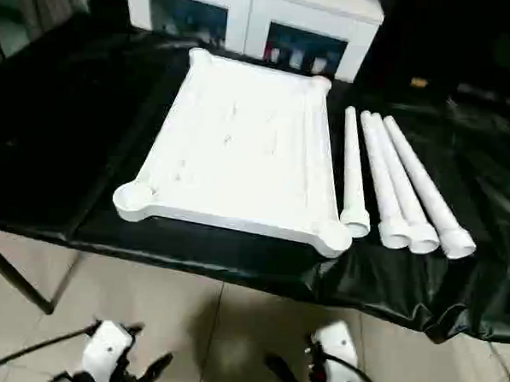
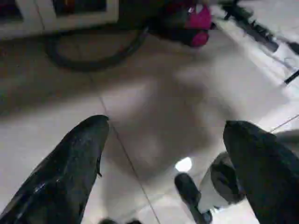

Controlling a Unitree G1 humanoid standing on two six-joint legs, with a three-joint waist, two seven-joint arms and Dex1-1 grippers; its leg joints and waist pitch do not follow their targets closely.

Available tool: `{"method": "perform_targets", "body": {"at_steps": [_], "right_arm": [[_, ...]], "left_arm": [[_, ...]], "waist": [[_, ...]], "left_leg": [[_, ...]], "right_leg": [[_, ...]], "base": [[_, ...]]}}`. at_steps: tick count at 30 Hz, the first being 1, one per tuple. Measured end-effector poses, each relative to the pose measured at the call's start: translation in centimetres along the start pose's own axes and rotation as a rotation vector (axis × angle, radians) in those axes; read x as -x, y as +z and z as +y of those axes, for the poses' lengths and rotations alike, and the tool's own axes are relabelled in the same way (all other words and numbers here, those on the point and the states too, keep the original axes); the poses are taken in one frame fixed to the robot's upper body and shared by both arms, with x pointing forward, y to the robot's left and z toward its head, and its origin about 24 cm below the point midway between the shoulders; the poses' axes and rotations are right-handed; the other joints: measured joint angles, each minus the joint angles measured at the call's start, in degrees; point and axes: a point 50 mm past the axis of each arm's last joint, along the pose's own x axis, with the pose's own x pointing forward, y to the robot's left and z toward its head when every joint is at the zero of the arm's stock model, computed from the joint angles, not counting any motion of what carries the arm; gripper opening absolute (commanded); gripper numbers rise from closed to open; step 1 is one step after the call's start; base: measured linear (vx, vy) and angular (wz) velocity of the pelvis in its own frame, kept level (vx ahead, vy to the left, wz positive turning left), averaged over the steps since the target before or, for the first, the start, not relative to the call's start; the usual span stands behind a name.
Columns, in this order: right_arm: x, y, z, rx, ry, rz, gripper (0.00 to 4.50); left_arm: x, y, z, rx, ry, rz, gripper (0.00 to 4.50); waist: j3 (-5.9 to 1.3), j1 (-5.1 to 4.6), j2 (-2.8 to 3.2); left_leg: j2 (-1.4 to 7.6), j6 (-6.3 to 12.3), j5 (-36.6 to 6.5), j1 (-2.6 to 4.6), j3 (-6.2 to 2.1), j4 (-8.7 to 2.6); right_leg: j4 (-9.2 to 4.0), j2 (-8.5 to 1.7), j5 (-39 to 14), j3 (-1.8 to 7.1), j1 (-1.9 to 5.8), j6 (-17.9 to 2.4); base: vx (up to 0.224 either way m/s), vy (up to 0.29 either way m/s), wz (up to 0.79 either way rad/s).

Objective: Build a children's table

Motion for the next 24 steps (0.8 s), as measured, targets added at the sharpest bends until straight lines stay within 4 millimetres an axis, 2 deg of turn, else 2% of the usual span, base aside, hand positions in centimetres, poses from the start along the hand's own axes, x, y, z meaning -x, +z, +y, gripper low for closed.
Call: {"method": "perform_targets", "body": {"at_steps": [1,2,6,8,11,12,14,15,18,20,24], "right_arm": [[0.7,1.4,0.4,0.027,0.045,-0.040,4.50],[1.8,3.5,0.9,0.065,0.093,-0.107,4.50],[3.2,9.2,0.6,0.133,0.099,-0.321,4.50],[4.0,12.9,-0.7,0.174,0.007,-0.457,4.50],[4.1,17.2,-2.2,0.194,-0.159,-0.596,4.50],[3.8,18.0,-2.5,0.193,-0.204,-0.609,4.50],[2.9,18.6,-3.1,0.186,-0.325,-0.602,4.50],[2.6,18.4,-3.4,0.178,-0.364,-0.587,4.50],[1.6,17.3,-4.9,0.142,-0.545,-0.544,4.50],[0.0,16.3,-5.6,0.065,-0.633,-0.505,4.50],[-2.1,15.3,-4.6,0.012,-0.606,-0.461,4.50]], "left_arm": [[0.6,1.2,0.0,-0.010,-0.005,-0.052,4.41],[1.4,3.4,0.2,-0.009,-0.003,-0.148,4.41],[2.2,9.2,1.2,-0.063,0.009,-0.345,4.41],[2.1,11.8,1.4,-0.095,0.019,-0.415,4.41],[0.8,16.1,2.6,-0.121,0.116,-0.564,4.41],[0.3,17.3,3.0,-0.139,0.141,-0.598,4.41],[-0.7,19.5,3.6,-0.161,0.199,-0.643,4.41],[-1.0,19.9,3.8,-0.162,0.217,-0.646,4.41],[-2.5,19.6,4.7,-0.120,0.294,-0.589,4.41],[-3.9,19.9,5.0,-0.081,0.342,-0.570,4.41],[-5.0,19.8,4.9,-0.080,0.401,-0.534,4.41]], "waist": [[0.09,0.08,0.07],[0.23,0.18,0.07],[0.05,0.18,-0.09],[0.09,0.03,-0.08],[0.01,-0.06,-0.35],[-0.05,-0.05,-0.48],[-0.22,0.00,-0.73],[-0.25,-0.03,-0.76],[-0.27,-0.07,-0.87],[-0.26,-0.21,-0.86],[-0.27,-0.35,-0.83]], "left_leg": [[0.00,0.01,0.00,-0.02,0.00,-0.05],[0.00,0.03,0.02,-0.04,0.00,-0.10],[0.01,-0.03,0.07,0.18,0.01,-0.06],[-0.02,-0.10,0.13,0.19,0.02,0.17],[-0.02,-0.31,0.33,0.33,0.02,0.49],[-0.01,-0.40,0.48,0.36,0.01,0.48],[0.03,-0.61,0.67,0.39,-0.02,0.44],[0.04,-0.64,0.69,0.39,-0.02,0.44],[0.06,-0.74,0.76,0.29,-0.02,0.47],[0.06,-0.80,0.81,0.22,-0.02,0.60],[0.08,-0.66,0.87,0.04,-0.02,0.63]], "right_leg": [[-0.04,0.01,-0.01,0.00,-0.01,0.01],[-0.06,0.01,-0.01,0.00,-0.03,0.01],[0.11,0.04,-0.02,0.02,0.11,-0.05],[0.33,0.03,0.06,0.15,0.07,-0.10],[0.93,0.03,0.09,0.26,0.01,-0.13],[1.06,0.04,0.12,0.25,-0.01,-0.14],[1.27,0.08,0.14,0.25,-0.08,-0.14],[1.30,0.10,0.14,0.25,-0.10,-0.14],[1.40,0.12,0.14,0.25,-0.24,-0.13],[1.57,0.12,0.14,0.28,-0.33,-0.13],[1.73,0.12,0.13,0.31,-0.56,-0.14]], "base": [[0.000,0.000,0.00],[0.000,0.000,0.00],[0.000,0.000,0.00],[0.000,0.000,0.00],[0.000,0.000,0.00],[0.000,0.000,0.00],[0.000,0.000,0.00],[0.000,0.000,0.00],[0.000,0.000,0.00],[0.000,0.000,0.00],[0.000,0.000,0.00]]}}
